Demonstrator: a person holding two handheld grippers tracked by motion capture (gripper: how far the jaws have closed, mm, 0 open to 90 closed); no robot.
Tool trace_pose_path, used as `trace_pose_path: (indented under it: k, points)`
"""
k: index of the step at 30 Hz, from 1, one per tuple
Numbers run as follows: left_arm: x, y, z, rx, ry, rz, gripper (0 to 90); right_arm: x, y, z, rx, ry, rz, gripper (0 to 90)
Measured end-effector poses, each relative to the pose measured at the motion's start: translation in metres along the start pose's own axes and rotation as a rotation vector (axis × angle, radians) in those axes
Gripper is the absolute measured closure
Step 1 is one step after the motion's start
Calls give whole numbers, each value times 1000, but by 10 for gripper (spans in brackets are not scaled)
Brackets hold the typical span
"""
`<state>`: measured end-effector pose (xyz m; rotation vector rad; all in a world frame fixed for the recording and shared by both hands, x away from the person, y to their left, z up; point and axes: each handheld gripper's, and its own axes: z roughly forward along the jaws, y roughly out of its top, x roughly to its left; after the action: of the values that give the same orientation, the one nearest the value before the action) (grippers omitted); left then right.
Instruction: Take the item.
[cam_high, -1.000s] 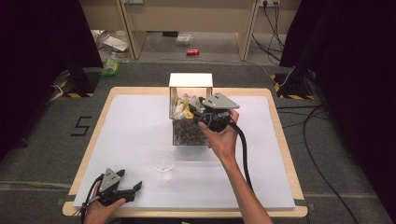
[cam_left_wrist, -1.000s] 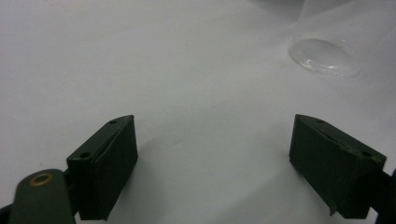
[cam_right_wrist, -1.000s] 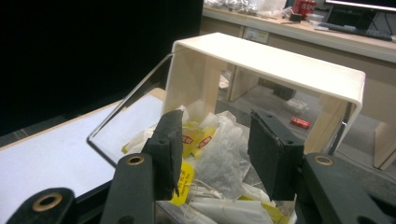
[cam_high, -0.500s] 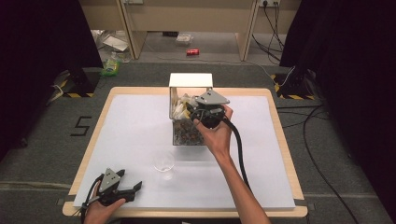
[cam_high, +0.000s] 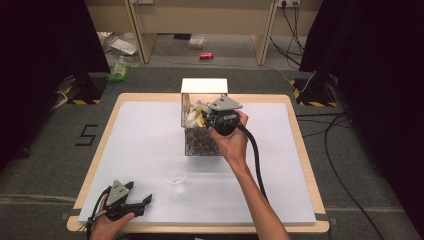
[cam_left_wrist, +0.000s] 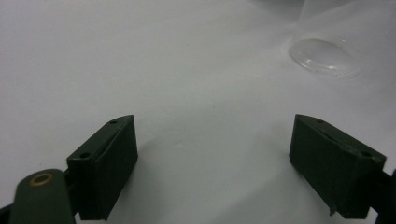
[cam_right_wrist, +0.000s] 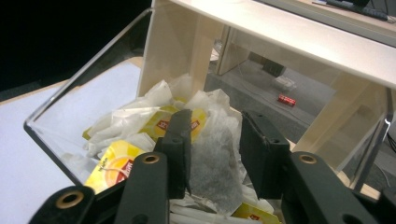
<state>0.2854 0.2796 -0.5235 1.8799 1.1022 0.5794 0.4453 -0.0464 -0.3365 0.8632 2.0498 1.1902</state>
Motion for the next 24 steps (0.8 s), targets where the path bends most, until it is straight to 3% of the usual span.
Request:
trace_pose_path:
  k: [5, 6, 10, 24]
  points:
    - [0, 0, 0, -1, 0, -1, 145, -2, -1, -1, 10, 19, -13, 774]
    - [0, 0, 0, -2, 0, -2, 146, -3, -2, -2, 11, 31, -17, 835]
    - [0, 0, 0, -2, 0, -2, 146, -5, -2, -6, -18, 43, -15, 895]
    - [0, 0, 0, 1, 0, 0, 145, -7, 13, -32, -121, 49, -44, 900]
